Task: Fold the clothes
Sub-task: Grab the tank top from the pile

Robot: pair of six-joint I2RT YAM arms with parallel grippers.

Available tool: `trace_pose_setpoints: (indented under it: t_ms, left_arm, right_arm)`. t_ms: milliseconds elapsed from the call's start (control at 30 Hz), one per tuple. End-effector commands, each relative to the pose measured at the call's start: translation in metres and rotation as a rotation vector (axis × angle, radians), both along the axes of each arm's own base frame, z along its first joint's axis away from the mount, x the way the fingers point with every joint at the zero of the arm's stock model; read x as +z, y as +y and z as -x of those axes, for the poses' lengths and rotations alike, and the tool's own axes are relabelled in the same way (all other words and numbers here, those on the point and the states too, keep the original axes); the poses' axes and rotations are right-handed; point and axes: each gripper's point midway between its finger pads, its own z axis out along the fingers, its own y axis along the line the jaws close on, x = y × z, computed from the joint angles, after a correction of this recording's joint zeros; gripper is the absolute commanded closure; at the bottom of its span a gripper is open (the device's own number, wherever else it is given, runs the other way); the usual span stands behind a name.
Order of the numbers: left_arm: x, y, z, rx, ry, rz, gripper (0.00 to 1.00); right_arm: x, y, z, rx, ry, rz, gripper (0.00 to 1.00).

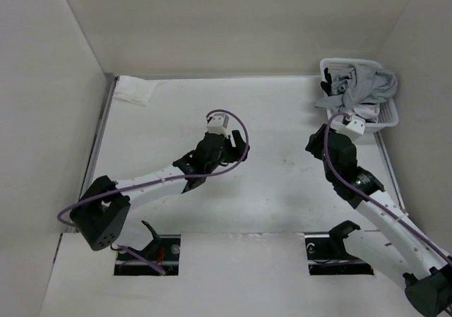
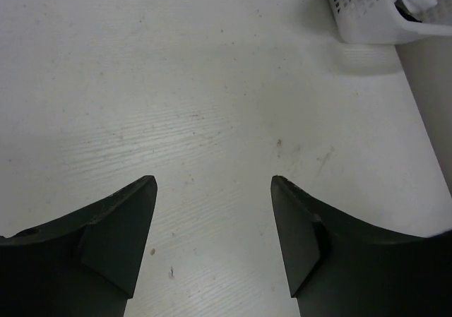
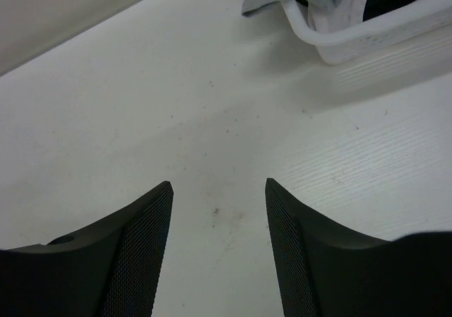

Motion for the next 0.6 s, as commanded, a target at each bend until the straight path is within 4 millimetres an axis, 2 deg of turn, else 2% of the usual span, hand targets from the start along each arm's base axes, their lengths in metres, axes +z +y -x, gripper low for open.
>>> trace_pose_setpoints:
  t_ms: [0, 100, 233, 267, 333, 400, 433, 467, 500, 567]
  left_arm:
    - [0.004, -0.012, -0.011, -0.008, -0.014, -0.016, 0.34]
    - [0.003, -0.021, -0.018, -0.012, -0.023, -0.01, 0.34]
    - [-0.001, -0.026, -0.021, -0.023, -0.049, -0.01, 0.35]
    - [-0.002, -0.026, -0.02, -0.026, -0.055, -0.008, 0.37]
    - [0.0, -0.025, -0.015, -0.033, -0.084, 0.019, 0.43]
    - [0.006, -0.026, -0.007, -0.051, -0.123, 0.051, 0.57]
    - [0.009, -0.027, -0.003, -0.06, -0.141, 0.062, 0.68]
    - [0.011, -0.028, 0.0, -0.065, -0.152, 0.07, 0.79]
    - [0.01, -0.029, 0.003, -0.074, -0.157, 0.07, 0.87]
    - [0.008, -0.032, 0.007, -0.088, -0.163, 0.058, 0.91]
  right_arm:
    - [0.015, 0.001, -0.012, 0.004, -0.075, -0.033, 0.4]
    - [0.02, -0.005, -0.019, -0.016, -0.096, -0.045, 0.49]
    - [0.024, -0.011, -0.034, -0.032, -0.093, -0.061, 0.79]
    - [0.024, -0.014, -0.04, -0.044, -0.089, -0.065, 0.89]
    - [0.025, -0.027, -0.053, -0.09, -0.073, -0.067, 1.0]
    - [0.029, -0.046, -0.072, -0.151, -0.063, -0.069, 1.0]
    - [0.03, -0.06, -0.084, -0.191, -0.055, -0.067, 0.99]
    - [0.031, -0.071, -0.096, -0.217, -0.041, -0.068, 0.96]
    - [0.033, -0.08, -0.108, -0.239, -0.041, -0.071, 0.92]
    - [0.034, -0.1, -0.136, -0.282, -0.026, -0.067, 0.86]
